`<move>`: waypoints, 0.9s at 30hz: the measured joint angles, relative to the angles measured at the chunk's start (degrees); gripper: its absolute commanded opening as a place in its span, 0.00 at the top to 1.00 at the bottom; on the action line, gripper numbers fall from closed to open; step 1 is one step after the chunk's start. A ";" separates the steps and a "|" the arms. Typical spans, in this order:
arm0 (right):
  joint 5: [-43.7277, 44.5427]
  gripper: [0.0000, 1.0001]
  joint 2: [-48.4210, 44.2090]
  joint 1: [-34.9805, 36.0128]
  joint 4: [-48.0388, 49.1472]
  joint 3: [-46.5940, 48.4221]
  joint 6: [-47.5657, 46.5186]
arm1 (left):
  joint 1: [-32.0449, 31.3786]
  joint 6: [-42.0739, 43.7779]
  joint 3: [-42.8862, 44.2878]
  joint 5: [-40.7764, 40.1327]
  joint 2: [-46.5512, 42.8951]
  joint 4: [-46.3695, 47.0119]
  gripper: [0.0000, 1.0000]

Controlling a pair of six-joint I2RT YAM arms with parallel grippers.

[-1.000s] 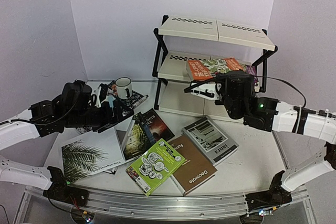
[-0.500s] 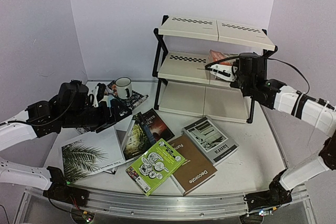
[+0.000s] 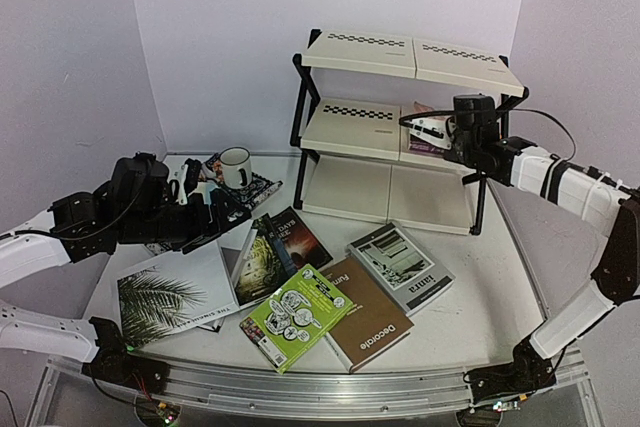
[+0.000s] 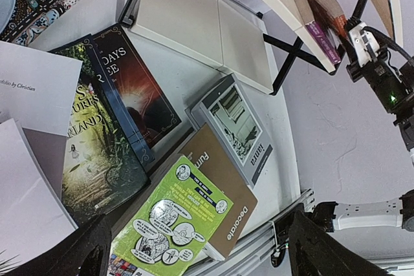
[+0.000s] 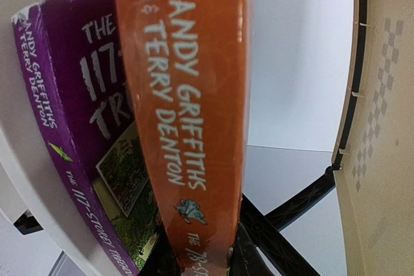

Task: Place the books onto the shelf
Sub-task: Place the book on the book pile on the shelf.

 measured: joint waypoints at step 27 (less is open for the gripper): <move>1.54 1.00 2.63 -0.01 7.81 0.77 0.88 | 0.00 0.09 0.00 0.00 2.13 0.00 0.04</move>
